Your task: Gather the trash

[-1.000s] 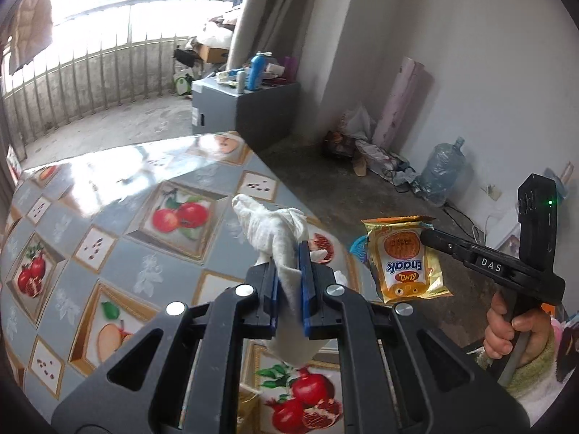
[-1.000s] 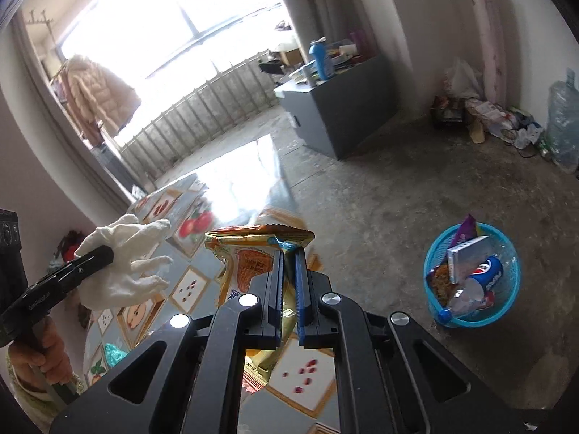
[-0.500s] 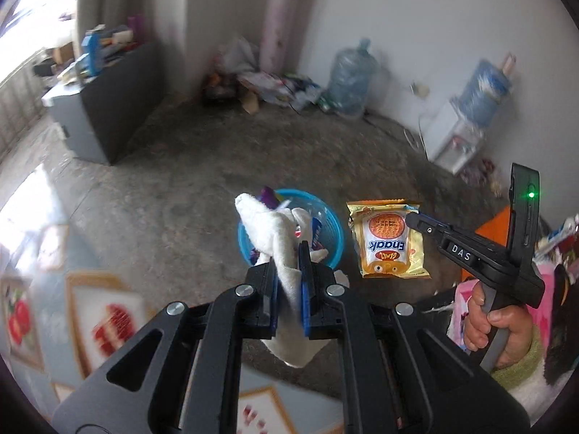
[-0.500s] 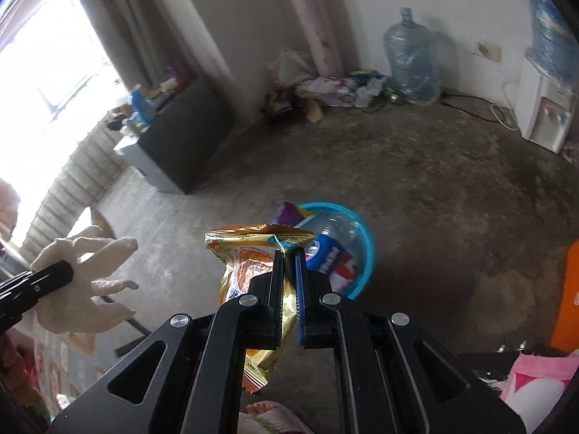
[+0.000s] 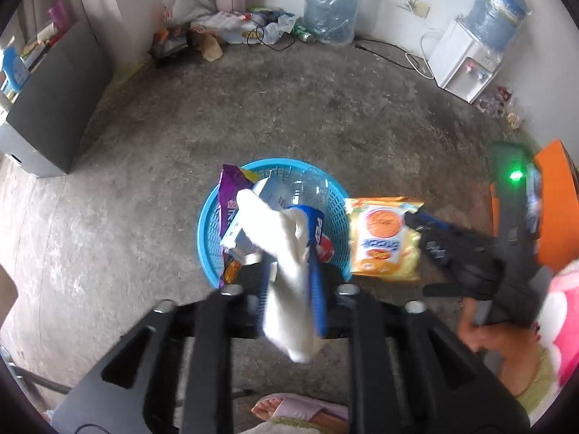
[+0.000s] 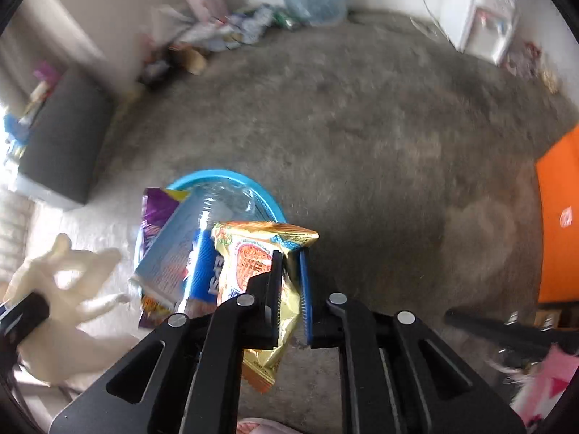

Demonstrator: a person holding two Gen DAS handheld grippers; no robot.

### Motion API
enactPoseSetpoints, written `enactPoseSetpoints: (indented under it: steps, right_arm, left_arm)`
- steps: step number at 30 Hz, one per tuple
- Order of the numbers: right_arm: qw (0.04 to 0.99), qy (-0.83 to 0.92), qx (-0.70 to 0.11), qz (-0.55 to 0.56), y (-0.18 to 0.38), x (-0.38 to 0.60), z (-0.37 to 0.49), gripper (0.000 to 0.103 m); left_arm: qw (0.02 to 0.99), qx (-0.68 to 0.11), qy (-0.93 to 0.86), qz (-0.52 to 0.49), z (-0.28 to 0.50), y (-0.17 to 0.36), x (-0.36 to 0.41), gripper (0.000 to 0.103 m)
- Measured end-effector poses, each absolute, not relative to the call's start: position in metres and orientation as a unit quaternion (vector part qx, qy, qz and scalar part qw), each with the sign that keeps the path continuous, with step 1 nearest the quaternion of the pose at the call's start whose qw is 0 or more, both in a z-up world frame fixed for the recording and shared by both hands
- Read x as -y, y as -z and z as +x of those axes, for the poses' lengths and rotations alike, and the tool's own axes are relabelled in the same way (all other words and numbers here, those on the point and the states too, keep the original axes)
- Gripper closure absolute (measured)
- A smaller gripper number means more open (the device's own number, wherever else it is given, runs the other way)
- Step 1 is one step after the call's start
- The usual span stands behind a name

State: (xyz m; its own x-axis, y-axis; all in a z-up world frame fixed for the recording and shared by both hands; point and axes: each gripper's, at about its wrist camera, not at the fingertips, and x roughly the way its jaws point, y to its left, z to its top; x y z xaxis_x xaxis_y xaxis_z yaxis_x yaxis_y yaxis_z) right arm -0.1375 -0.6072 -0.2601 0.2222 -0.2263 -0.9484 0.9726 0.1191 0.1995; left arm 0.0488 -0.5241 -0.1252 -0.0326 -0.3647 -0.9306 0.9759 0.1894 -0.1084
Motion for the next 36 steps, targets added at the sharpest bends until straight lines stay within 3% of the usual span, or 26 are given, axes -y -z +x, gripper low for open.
enactPoseSetpoints:
  steps: [1, 6, 16, 22, 24, 30, 36]
  right_arm:
    - [0.620, 0.467, -0.410, 0.479, 0.272, 0.612, -0.134, 0.088]
    - [0.609, 0.430, -0.391, 0.540, 0.301, 0.613, -0.134, 0.069]
    - [0.653, 0.365, -0.345, 0.566, 0.294, 0.603, -0.132, 0.069]
    - [0.661, 0.392, -0.312, 0.558, 0.275, 0.604, -0.158, 0.067]
    - [0.642, 0.428, -0.312, 0.554, 0.281, 0.607, -0.179, 0.058]
    - [0.551, 0.457, -0.373, 0.590, 0.360, 0.613, -0.216, 0.050]
    - [0.444, 0.396, -0.394, 0.701, 0.480, 0.595, -0.212, 0.041]
  left_arm:
    - [0.615, -0.473, 0.544, 0.319, 0.051, 0.128, 0.528, 0.063]
    - [0.620, -0.474, 0.555, 0.287, 0.057, 0.121, 0.525, 0.063]
    - [0.653, -0.444, 0.561, 0.250, 0.086, 0.057, 0.490, 0.062]
    - [0.696, -0.412, 0.537, 0.239, 0.116, 0.004, 0.428, 0.051]
    - [0.714, -0.408, 0.519, 0.233, 0.127, -0.007, 0.403, 0.046]
    - [0.760, -0.417, 0.464, 0.184, 0.163, -0.031, 0.320, 0.033]
    - [0.792, -0.426, 0.412, 0.147, 0.182, -0.043, 0.257, 0.028]
